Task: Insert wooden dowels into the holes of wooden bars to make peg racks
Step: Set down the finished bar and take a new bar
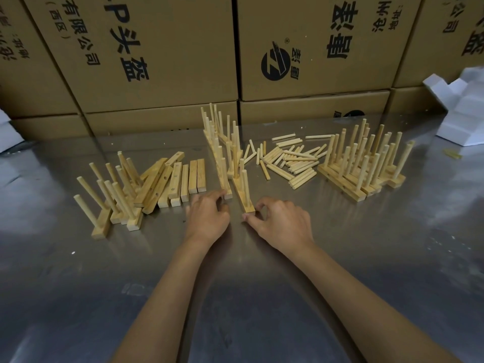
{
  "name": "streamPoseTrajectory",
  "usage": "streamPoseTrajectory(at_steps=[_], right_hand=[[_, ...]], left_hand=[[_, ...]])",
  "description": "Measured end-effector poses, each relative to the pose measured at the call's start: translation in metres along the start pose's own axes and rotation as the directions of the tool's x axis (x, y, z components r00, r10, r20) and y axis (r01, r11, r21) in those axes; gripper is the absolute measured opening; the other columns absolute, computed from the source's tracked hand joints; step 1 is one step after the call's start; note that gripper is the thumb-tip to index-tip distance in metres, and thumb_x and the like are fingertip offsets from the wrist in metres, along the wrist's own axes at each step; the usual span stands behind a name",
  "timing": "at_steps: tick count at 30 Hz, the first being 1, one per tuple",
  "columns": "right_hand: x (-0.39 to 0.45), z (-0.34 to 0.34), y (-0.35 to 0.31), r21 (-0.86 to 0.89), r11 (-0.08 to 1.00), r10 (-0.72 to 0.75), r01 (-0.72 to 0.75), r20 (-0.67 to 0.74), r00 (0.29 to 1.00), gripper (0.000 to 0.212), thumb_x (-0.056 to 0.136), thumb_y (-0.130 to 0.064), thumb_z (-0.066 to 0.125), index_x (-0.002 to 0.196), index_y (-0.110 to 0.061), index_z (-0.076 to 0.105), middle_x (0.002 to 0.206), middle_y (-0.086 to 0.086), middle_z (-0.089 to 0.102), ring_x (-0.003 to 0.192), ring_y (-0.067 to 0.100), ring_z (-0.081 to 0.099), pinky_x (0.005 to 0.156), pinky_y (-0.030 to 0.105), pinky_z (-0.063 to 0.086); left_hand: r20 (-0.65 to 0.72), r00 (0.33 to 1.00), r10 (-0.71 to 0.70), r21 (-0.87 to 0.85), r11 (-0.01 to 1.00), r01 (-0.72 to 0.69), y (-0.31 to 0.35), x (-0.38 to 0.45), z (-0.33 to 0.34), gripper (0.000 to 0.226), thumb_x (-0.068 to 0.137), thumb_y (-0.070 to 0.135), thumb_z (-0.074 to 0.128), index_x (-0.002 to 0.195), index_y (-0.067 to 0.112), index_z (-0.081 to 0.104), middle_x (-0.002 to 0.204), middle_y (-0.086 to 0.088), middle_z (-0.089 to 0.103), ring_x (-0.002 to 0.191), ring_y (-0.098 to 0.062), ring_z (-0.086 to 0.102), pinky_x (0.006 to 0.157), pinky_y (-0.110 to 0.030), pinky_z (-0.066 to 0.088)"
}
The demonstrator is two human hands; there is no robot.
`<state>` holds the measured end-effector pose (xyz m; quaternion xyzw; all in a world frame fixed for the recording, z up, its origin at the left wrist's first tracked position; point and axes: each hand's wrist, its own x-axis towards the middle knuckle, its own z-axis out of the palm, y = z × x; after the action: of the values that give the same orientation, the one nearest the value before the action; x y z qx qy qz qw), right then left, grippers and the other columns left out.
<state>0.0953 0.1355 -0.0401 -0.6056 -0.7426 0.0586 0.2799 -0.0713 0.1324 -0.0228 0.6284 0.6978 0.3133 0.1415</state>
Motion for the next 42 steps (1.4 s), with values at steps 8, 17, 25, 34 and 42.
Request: streamPoseTrajectory(at_steps=[8,17,25,34,42], right_hand=[[0.003,-0.002,0.003,0.029,0.992,0.120,-0.121,0.024,0.992,0.026,0.083,-0.046,0.059,0.073,-0.022,0.053,0.069,-0.005,0.062,0.072,0.022,0.060,0.063,0.032,0.042],[0.039,0.003,0.007,-0.039,0.993,0.108,-0.109,-0.004,0.994,0.025,0.093,-0.043,0.054,0.080,-0.022,0.054,0.076,0.000,0.061,0.082,0.028,0.063,0.064,0.032,0.039],[0.061,0.012,0.006,-0.065,0.990,0.123,-0.127,-0.059,0.991,0.042,0.089,-0.063,0.056,0.083,-0.022,0.057,0.084,0.002,0.068,0.085,0.026,0.064,0.064,0.032,0.041],[0.031,0.005,0.014,0.311,0.933,0.167,-0.181,0.071,0.983,0.024,0.089,-0.046,0.066,0.097,-0.024,0.061,0.065,-0.011,0.054,0.069,0.011,0.055,0.055,0.025,0.033],[0.018,-0.004,0.018,0.600,0.764,0.211,-0.239,0.119,0.970,0.014,0.093,-0.018,0.060,0.086,-0.026,0.069,0.063,-0.010,0.060,0.064,0.007,0.058,0.064,0.023,0.045]], left_hand=[[-0.039,0.999,-0.011,-0.058,0.998,0.009,-0.001,0.000,-0.001,0.040,0.097,0.011,0.051,0.135,0.020,0.061,0.138,-0.004,0.059,0.136,-0.023,0.038,0.114,-0.044,0.031],[-0.059,0.997,-0.042,-0.105,0.994,0.036,-0.003,0.002,-0.002,0.040,0.096,0.009,0.051,0.132,0.021,0.063,0.122,0.000,0.061,0.128,-0.023,0.043,0.110,-0.041,0.035],[-0.127,0.991,-0.042,-0.107,0.994,0.029,-0.010,0.007,-0.003,0.042,0.094,0.004,0.050,0.131,0.018,0.063,0.140,-0.004,0.056,0.133,-0.023,0.042,0.114,-0.040,0.033],[-0.141,0.988,0.069,0.401,0.916,-0.006,-0.033,0.013,-0.015,0.050,0.100,0.021,0.042,0.149,0.013,0.040,0.161,-0.005,0.029,0.152,-0.023,0.011,0.122,-0.043,0.006],[-0.144,0.983,0.117,0.513,0.858,-0.027,-0.023,0.012,-0.012,0.050,0.101,0.030,0.037,0.147,0.012,0.041,0.165,-0.007,0.023,0.155,-0.026,0.002,0.122,-0.051,-0.011]])
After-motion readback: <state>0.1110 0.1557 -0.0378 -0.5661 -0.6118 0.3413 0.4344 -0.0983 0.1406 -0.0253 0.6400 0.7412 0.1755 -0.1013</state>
